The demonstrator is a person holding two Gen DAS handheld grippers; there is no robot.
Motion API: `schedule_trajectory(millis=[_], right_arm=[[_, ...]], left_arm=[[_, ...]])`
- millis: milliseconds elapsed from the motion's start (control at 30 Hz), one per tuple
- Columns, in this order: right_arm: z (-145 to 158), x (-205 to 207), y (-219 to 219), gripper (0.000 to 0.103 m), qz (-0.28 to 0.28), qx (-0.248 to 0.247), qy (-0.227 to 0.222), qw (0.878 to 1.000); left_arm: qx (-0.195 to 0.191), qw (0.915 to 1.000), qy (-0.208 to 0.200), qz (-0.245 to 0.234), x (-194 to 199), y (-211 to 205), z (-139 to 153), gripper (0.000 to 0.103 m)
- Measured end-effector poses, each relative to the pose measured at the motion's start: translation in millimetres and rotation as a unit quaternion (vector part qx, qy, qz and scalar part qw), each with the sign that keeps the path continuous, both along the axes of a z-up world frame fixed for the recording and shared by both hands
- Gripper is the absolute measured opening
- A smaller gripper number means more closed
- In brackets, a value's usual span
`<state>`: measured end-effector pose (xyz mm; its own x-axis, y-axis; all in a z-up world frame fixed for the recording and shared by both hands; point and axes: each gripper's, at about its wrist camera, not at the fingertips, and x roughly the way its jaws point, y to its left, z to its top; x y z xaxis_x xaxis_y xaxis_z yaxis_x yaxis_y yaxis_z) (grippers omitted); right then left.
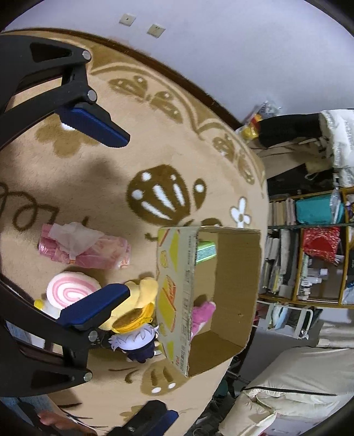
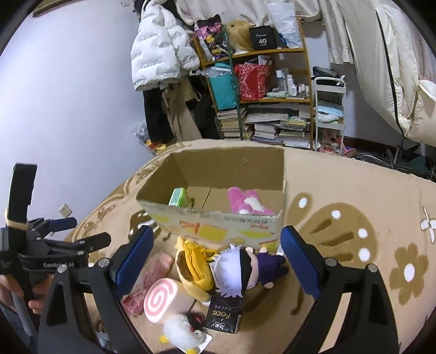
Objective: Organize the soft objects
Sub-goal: 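Grasp the pink tissue roll with the left tool while the right tool grasps the yellow dog plush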
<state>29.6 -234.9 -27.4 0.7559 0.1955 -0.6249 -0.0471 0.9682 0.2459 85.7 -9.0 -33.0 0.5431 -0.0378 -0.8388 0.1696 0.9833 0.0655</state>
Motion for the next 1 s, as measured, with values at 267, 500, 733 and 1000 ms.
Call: schedule_trajectory(millis=[267, 500, 733, 1000], right_arm=[[-24.4, 12.5, 12.8, 0.098, 0.025, -0.017, 0.033, 0.999], [-48.7, 28.0, 29.4, 0.098, 0.057, -0.031, 0.069, 0.996], [-69.7, 42.0, 47.2, 0.092, 0.088, -0.045, 0.094, 0.991], [-88.0, 52.9, 59.5, 0.079, 0.110, -0.058, 0.120, 0.985]], left_arm=[[-0.018, 0.9983, 0.055, 0.001, 18.0, 0.1, -30.6, 0.099], [-0.016, 0.9951, 0.098, 0.004, 36.3, -5.8, -58.4, 0.099], [-0.024, 0.9911, 0.131, 0.001, 53.1, -4.7, -77.7, 0.099], [-0.028, 0.9853, 0.168, -0.009, 63.8, -10.9, -99.5, 0.099]])
